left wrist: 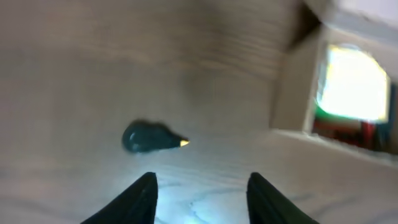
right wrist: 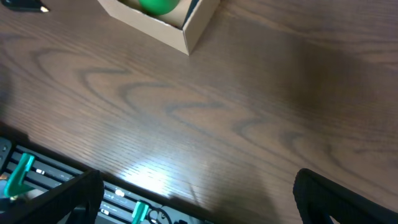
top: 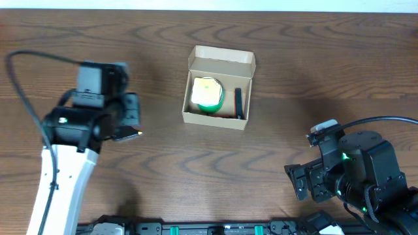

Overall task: Pack container
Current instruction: 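Move the left gripper to the black pen-like object and grasp it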

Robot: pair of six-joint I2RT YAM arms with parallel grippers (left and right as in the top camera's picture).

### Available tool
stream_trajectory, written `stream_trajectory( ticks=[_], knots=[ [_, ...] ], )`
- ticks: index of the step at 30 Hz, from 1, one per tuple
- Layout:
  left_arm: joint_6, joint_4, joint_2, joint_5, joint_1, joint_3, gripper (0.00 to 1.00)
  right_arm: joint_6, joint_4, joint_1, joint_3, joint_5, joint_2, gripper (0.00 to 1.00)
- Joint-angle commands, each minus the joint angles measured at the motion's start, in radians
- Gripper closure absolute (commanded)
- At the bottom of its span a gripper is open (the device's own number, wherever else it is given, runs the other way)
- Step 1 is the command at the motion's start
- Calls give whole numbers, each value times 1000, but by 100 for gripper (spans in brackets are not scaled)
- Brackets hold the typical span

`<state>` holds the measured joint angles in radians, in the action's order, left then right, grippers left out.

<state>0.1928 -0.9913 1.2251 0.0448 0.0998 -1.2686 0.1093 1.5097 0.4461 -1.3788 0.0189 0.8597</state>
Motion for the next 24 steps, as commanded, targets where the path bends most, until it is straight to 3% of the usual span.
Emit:
stream_trajectory(
  ticks=[1,2,5,7,12,18,24],
  knots=[
    [225,-11,3,15,-84,-15,45,-13,2,-7,-1,9,0,1],
    [227,-8,3,34,-102,-15,32,-13,2,-7,-1,10,0,1],
    [223,-4,3,30,-119,-15,11,-13,2,-7,-1,9,0,1],
    [223,10,3,28,-119,-15,3,-13,2,-7,-1,9,0,1],
    [290,42,6,25,-119,-15,5,-13,2,-7,-1,9,0,1],
    [807,-101,80,-144,-119,-13,5,-13,2,-7,-1,9,0,1],
    [973,-94,231,-145,-119,-2,5,-13,2,-7,-1,9,0,1]
  ],
)
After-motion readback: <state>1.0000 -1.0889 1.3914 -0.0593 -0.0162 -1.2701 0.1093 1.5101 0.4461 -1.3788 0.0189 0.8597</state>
